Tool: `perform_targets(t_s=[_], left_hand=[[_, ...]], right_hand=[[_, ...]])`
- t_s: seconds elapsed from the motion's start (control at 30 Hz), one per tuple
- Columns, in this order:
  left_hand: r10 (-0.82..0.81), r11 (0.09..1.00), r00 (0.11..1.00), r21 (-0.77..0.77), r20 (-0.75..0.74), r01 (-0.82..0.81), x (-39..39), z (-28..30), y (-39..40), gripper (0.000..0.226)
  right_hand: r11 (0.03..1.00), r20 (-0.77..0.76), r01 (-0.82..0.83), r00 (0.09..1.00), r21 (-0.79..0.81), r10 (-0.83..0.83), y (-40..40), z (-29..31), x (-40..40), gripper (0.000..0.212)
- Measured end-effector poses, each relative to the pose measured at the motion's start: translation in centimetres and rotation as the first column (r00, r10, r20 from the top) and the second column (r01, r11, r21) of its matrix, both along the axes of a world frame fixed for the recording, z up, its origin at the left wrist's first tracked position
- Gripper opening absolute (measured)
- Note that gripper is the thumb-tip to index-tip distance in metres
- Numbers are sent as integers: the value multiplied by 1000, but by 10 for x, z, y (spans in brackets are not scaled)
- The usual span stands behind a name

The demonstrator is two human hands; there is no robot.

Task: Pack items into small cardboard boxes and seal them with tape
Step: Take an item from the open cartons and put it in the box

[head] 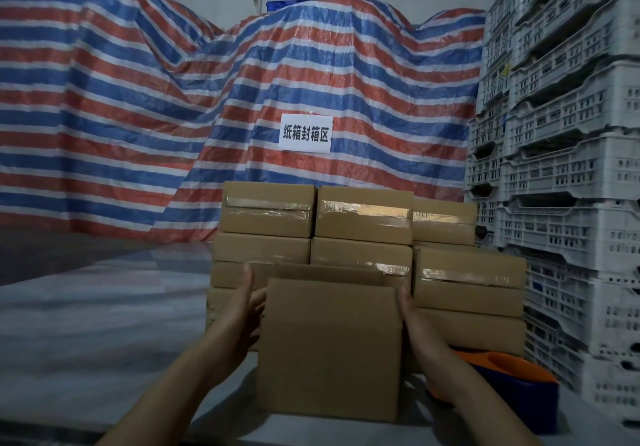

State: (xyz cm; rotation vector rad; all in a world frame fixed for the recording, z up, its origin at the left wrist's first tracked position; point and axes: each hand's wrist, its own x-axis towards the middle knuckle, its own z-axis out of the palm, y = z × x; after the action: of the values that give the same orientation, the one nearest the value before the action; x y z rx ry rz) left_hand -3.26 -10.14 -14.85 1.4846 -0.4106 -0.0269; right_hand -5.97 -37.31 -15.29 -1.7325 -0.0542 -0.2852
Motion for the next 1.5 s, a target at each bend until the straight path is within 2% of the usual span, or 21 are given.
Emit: perform_targets(t_s=[0.07, 0.23, 0.3, 0.43, 0.53, 0.63, 0.77, 0.83, 0.9, 1.03, 1.1, 1.23, 1.3, 1.33, 1.37, 1.4, 1.43, 1.5], left_hand=[[-7, 999, 999, 33, 51, 6, 0, 0, 2, 64], [78, 989, 995, 121, 60, -85, 2, 4, -4, 38], [114, 990, 993, 81, 23, -115, 4, 4, -7, 16], [123, 991, 991, -48, -50, -126, 8, 2, -15, 16], [120, 975, 993, -184, -22, -122, 8, 1, -18, 39], [60, 975, 998, -213, 10, -56, 8, 1, -18, 67], [88, 974, 995, -215, 37, -78, 4, 3, -19, 72], [104, 980, 993, -172, 50, -94, 3, 3, -17, 69], [109, 990, 993, -94, 44, -105, 2, 1, -14, 56], [199, 980, 974, 2, 104, -201, 2, -2, -9, 20], [234, 972, 962, 4, 141, -237, 3, -3, -9, 16], [265, 949, 934, 105, 240, -296, 5, 3, -8, 13], [256, 904, 914, 256, 315, -342, 2, 12, -7, 14], [248, 833, 889, 384, 385, -399, 0, 19, -8, 15], [222, 718, 849, 509, 480, -475, -2, 27, -10, 17], [165, 606, 807, 587, 567, -537, -6, 34, -16, 19], [86, 548, 778, 622, 623, -559, -11, 41, -23, 21], [-82, 520, 763, 681, 641, -516, -20, 46, -42, 31]], right_hand=[[1000, 14, -21, 1000, -13, 21, -1, 0, 1, 84], [997, 56, -56, 997, 48, 53, 10, 6, -6, 38], [995, 71, -32, 997, 90, 25, 12, 6, -5, 22], [984, 65, 9, 998, 176, -21, 12, 6, -2, 13], [973, 72, 25, 997, 228, -42, 10, 4, 1, 23], [970, 83, -15, 997, 244, -6, 11, 5, 0, 48], [978, 84, -86, 994, 191, 71, 8, 6, -1, 68], [981, 71, -99, 994, 169, 88, 8, 8, -3, 69], [982, 62, -118, 992, 150, 110, 8, 9, -5, 66], [979, 60, -148, 988, 143, 140, 6, 8, -7, 42], [986, 61, -119, 992, 115, 113, 9, 7, -8, 23], [990, 84, -68, 995, 123, 58, 13, 5, -7, 26], [991, 92, -53, 995, 125, 42, 14, 6, -8, 27], [991, 97, -44, 995, 123, 32, 14, 8, -8, 27], [992, 98, -35, 995, 122, 23, 14, 9, -9, 27], [993, 96, -28, 995, 119, 17, 15, 10, -11, 26], [993, 92, -23, 996, 113, 12, 15, 11, -13, 26], [995, 76, -21, 997, 97, 14, 16, 13, -15, 26]])
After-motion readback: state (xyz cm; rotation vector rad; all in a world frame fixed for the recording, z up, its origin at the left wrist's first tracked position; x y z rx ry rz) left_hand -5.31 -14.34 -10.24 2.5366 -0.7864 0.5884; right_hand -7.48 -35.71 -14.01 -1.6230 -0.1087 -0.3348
